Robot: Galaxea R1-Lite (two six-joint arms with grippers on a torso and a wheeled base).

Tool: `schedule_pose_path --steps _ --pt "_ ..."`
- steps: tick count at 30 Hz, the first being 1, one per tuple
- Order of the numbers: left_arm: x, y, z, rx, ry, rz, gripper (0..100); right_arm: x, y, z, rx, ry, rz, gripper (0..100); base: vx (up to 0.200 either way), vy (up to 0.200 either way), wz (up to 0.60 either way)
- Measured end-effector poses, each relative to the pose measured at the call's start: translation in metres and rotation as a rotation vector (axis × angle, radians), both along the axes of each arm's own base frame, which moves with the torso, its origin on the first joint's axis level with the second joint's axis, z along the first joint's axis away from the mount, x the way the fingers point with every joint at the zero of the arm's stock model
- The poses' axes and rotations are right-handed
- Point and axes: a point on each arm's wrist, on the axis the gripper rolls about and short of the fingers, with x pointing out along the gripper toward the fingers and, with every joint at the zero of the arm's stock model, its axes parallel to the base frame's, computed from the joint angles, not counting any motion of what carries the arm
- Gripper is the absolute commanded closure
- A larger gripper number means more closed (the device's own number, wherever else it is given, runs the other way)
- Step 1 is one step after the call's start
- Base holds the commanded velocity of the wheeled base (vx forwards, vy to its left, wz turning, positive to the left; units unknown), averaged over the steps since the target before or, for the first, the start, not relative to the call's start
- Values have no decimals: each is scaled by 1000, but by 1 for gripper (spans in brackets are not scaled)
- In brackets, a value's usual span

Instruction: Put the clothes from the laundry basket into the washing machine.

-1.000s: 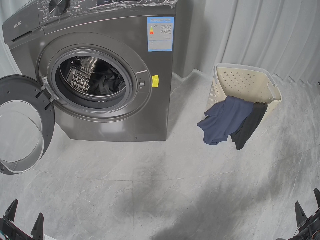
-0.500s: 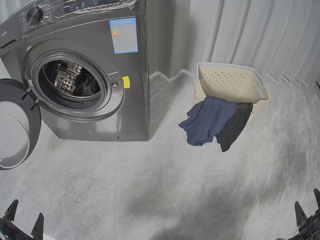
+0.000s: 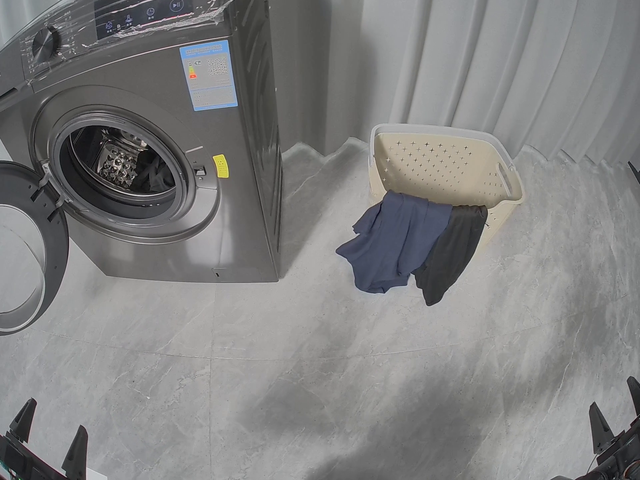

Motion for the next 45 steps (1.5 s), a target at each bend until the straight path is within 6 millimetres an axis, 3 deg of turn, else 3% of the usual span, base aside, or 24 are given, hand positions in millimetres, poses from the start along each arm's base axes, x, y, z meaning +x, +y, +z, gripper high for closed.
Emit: schedule_pose_path --steps 10,19,28,45 --pt "0 0 0 -8 1 0 0 0 0 0 0 0 0 0 0 -200 0" --pt "0 0 0 -8 1 0 0 0 0 0 0 1 0 0 0 0 0" --pt "0 0 0 -7 1 1 0 0 0 0 0 1 0 0 0 -200 0" --pt "0 0 0 0 2 -2 0 0 0 0 0 1 0 0 24 0 0"
